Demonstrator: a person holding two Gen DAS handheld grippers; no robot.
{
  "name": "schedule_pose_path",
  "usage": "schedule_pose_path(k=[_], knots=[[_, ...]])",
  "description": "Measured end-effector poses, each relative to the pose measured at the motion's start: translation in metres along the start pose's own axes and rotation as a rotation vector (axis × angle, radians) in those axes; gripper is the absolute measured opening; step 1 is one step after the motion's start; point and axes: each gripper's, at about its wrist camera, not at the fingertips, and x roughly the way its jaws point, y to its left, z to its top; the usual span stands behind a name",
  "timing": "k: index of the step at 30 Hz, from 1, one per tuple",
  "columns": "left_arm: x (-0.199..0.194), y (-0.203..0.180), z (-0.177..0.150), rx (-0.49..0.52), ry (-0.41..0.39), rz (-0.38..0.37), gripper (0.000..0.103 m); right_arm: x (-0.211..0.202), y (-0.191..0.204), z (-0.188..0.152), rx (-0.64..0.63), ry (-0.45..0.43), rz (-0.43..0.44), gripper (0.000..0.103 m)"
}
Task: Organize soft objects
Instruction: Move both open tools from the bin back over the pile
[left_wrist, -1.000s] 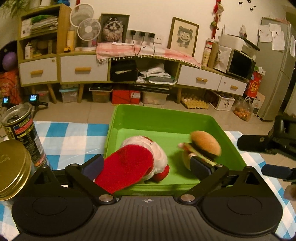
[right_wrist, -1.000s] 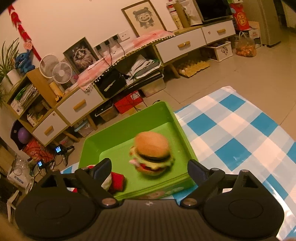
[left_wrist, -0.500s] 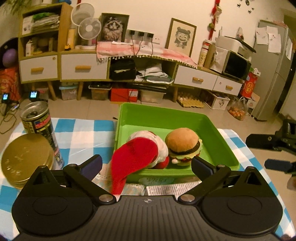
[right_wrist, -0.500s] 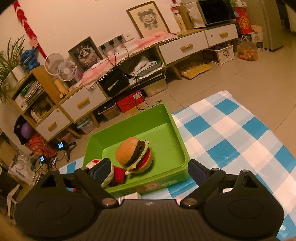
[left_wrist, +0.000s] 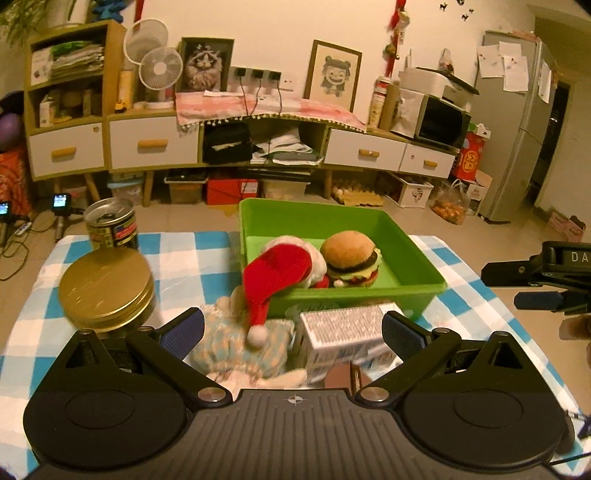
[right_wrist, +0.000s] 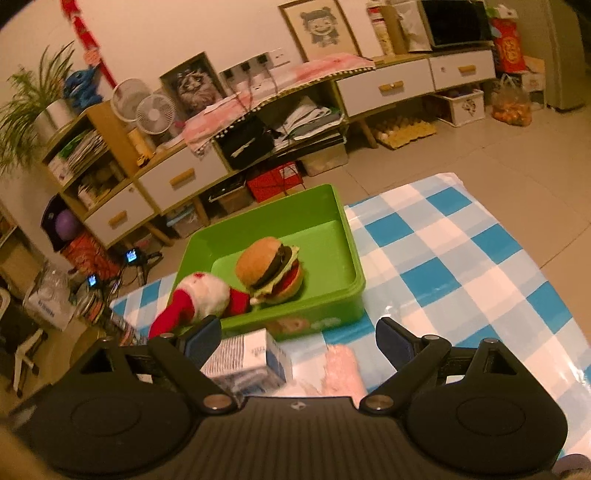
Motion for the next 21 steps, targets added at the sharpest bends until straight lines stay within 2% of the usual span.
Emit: schedule_pose_path(k=[5, 9, 13, 21], knots=[[-0.014, 0.01, -0.015, 0.015, 0.008, 0.004, 0.098, -0.012, -0.005, -0.016, -0.031, 0.007, 0.017, 0.054], [-0.025, 0.019, -0.031, 0.004, -0.01, 0.035, 0.098, -0.019, -0.009, -0.029, -0.047, 0.015, 0.042, 0.054], [-0.028, 0.024, -0.047, 0.008, 0.01, 0.043, 0.098, -0.024, -0.006, -0.046, -0.099, 0.023, 0.044, 0.054], [-0.038, 0.029, -0.071, 0.018, 0.021, 0.029, 0.098, -0.027, -0.007, -0.076, -0.17, 0.044, 0.043, 0.055]])
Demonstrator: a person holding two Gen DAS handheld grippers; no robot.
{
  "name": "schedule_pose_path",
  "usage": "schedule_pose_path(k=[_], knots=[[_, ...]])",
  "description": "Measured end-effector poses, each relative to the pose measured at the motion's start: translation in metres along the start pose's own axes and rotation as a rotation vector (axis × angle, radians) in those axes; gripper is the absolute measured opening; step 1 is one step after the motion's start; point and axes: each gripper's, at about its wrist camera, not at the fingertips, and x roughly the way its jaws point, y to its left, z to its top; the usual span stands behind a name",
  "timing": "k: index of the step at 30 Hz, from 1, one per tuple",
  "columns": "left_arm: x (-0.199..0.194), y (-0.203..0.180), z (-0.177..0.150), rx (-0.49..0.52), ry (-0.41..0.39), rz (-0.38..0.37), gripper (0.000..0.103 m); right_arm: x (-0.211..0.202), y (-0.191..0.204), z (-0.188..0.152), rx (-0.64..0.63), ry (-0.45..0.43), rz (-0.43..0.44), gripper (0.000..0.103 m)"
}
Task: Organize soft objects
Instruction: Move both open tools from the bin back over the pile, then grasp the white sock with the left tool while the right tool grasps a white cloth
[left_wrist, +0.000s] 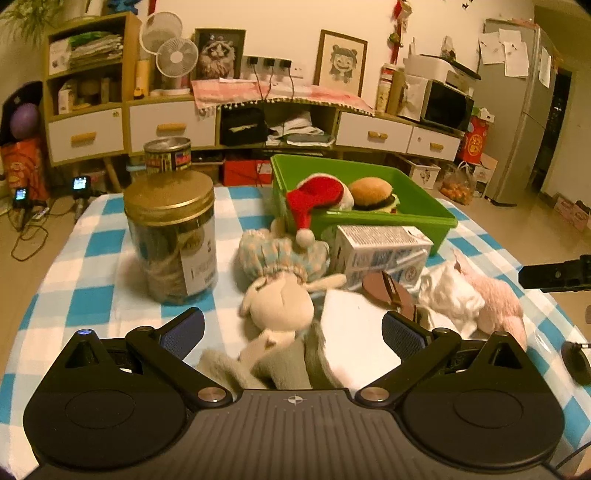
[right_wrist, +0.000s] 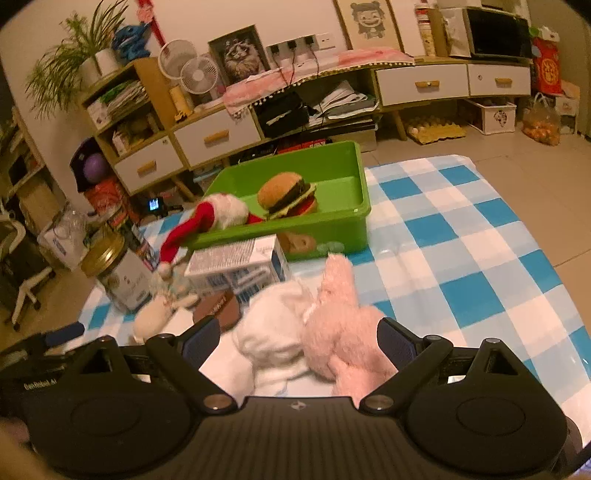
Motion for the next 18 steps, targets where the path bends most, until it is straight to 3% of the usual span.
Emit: schedule_pose_path(k=[14, 18], knots=[[-0.002, -0.067, -0.031, 0.163, 0.012, -0.17, 0.096, 0.01, 0.018, -0.022, -0.121, -0.047, 0.069, 0.054], [0.003, -0.083, -0.041, 0.207, 0.026, -0.208, 0.09, 0.017, 0.026, -0.024, -0.158, -0.048, 0.097, 0.05]])
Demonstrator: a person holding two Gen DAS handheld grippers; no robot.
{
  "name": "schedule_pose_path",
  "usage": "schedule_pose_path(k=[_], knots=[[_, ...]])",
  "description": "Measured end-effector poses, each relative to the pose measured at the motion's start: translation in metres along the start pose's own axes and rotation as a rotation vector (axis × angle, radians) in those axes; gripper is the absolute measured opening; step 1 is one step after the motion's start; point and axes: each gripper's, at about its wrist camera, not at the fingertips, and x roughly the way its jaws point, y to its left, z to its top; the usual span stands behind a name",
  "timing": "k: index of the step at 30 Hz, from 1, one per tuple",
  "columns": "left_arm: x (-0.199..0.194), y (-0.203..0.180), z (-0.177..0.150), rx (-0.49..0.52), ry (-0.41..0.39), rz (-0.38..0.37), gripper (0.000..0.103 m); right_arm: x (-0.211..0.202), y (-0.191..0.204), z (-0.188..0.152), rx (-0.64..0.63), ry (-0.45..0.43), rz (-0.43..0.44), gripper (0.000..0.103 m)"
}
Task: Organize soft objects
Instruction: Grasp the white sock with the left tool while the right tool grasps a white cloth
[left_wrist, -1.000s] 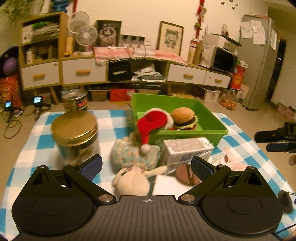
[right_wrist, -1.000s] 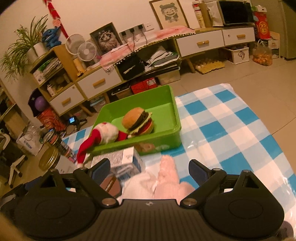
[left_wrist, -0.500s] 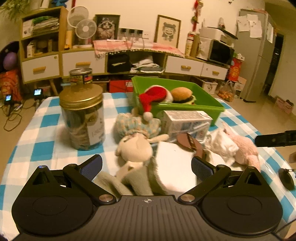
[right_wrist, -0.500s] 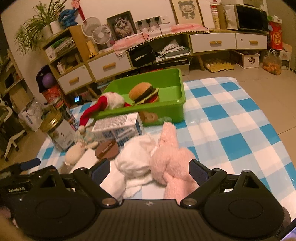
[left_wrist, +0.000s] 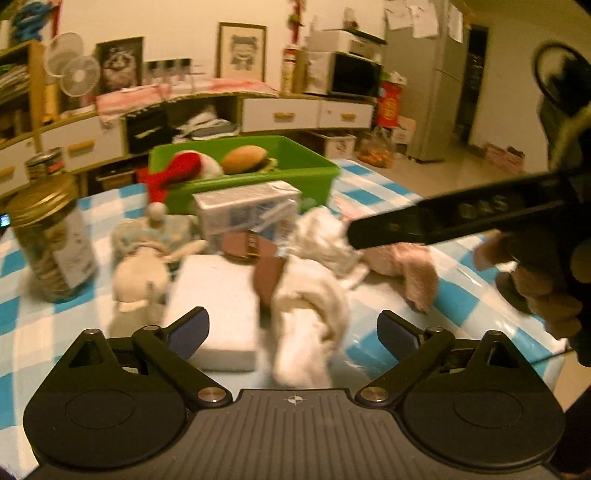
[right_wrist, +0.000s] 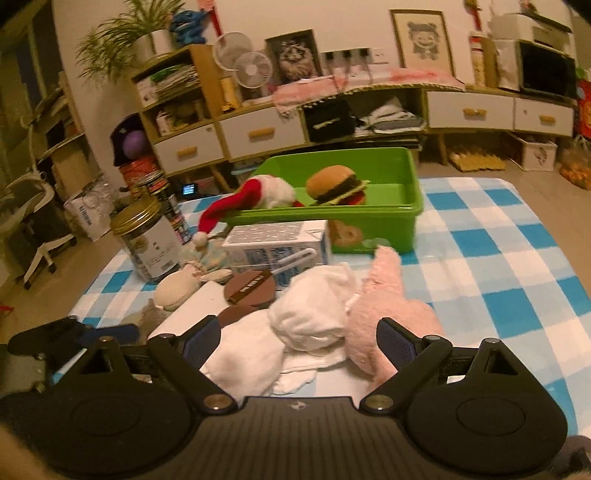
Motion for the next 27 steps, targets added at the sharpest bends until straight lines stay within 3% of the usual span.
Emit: schedule_pose_path(k=[2, 7, 13, 27], knots=[[0.005, -0.004, -0.001, 0.007, 0.015, -0.02, 0.082, 0.005, 0.002, 0.0, -0.001, 0.009, 0.005, 0.042], [0.014, -0.012, -0.002, 0.031, 0.035, -0.032, 0.063, 0.018, 0.007, -0.002, -0.027, 0.024, -0.001, 0.034], [0.023, -0.011, -0.001, 0.023, 0.06, -0.015, 0.05, 0.03, 0.006, -0.003, -0.039, 0.047, -0.021, 0.023], [0.033, -0.016, 0.001, 0.016, 0.081, -0.001, 0.045, 0.045, 0.007, 0.001, -0.045, 0.057, -0.093, 0.014]])
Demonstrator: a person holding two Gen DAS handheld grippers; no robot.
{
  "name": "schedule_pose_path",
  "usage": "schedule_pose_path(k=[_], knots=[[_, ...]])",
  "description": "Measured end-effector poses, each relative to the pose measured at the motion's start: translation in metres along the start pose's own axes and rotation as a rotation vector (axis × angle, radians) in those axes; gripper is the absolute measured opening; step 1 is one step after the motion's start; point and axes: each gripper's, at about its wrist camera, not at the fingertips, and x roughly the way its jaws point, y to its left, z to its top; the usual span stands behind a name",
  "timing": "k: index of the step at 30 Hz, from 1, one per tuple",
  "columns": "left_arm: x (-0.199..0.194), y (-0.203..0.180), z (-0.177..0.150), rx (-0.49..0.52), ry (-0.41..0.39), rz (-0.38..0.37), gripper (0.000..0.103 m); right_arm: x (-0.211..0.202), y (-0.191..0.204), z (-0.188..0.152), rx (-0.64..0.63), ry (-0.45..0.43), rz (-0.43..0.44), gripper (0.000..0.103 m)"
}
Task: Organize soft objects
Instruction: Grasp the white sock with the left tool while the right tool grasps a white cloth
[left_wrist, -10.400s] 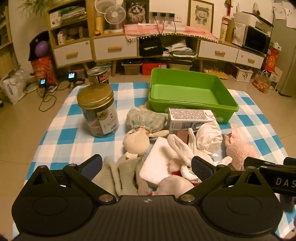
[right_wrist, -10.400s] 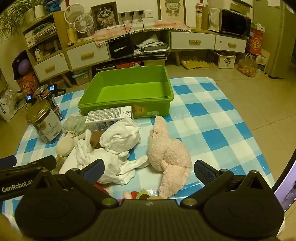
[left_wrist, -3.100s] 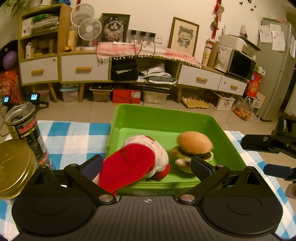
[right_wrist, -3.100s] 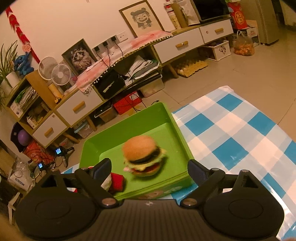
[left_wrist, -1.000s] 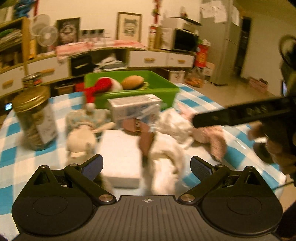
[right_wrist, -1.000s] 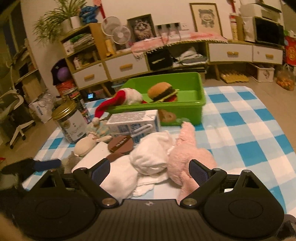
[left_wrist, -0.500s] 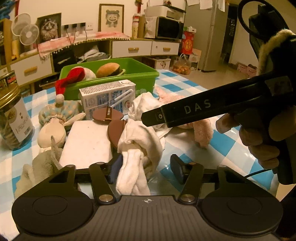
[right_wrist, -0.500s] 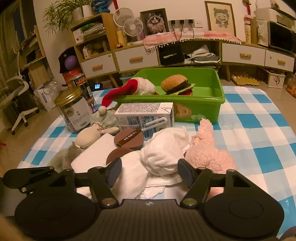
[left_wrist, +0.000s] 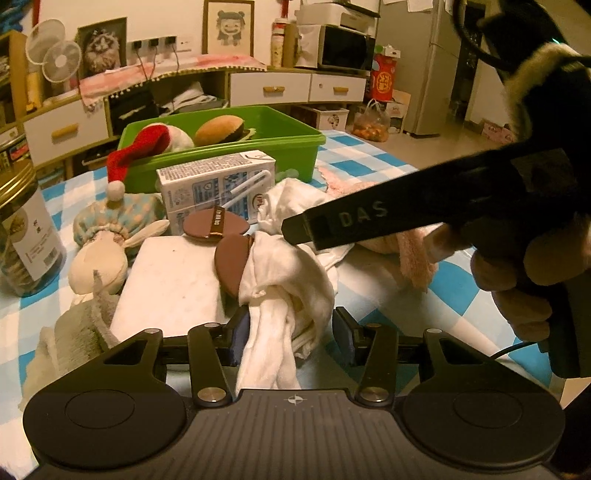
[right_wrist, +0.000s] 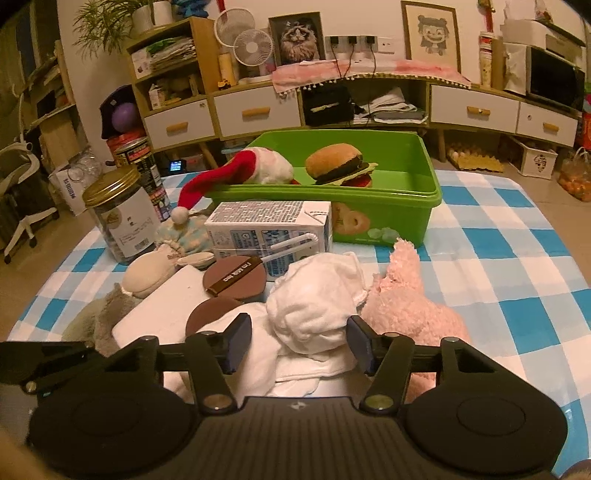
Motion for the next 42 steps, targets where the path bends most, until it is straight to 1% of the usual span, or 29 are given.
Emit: schedule_pose_path(k=[2, 4, 6, 10, 13, 24, 32, 42], knots=[[0.001, -0.001, 0.0, 0.002, 0.003, 0.0, 0.039, 0.003, -0.002, 0.001, 0.009, 0.014, -0.011, 0.007], [0.0, -0.001, 0.0, 0.002, 0.005, 0.002, 0.032, 0.005, -0.005, 0.002, 0.023, 0.022, -0.013, 0.007], [-0.001, -0.001, 0.0, -0.002, 0.005, -0.002, 0.028, 0.005, -0.007, 0.003, 0.031, 0.025, -0.014, 0.006], [-0.005, -0.001, 0.001, -0.003, 0.003, -0.012, 0.022, 0.002, -0.013, 0.004, 0.062, 0.024, -0.008, 0.006], [-0.009, -0.001, 0.002, -0.012, -0.009, -0.015, 0.02, -0.002, -0.017, 0.006, 0.092, 0.015, -0.005, 0.006], [-0.03, 0.004, 0.015, -0.08, -0.058, -0.065, 0.018, -0.027, -0.021, 0.015, 0.165, -0.026, 0.011, 0.006], [-0.043, 0.014, 0.027, -0.124, -0.104, -0.063, 0.018, -0.043, -0.029, 0.024, 0.22, -0.063, 0.015, 0.006], [-0.057, 0.028, 0.044, -0.169, -0.166, -0.053, 0.017, -0.062, -0.035, 0.033, 0.278, -0.1, 0.05, 0.006]])
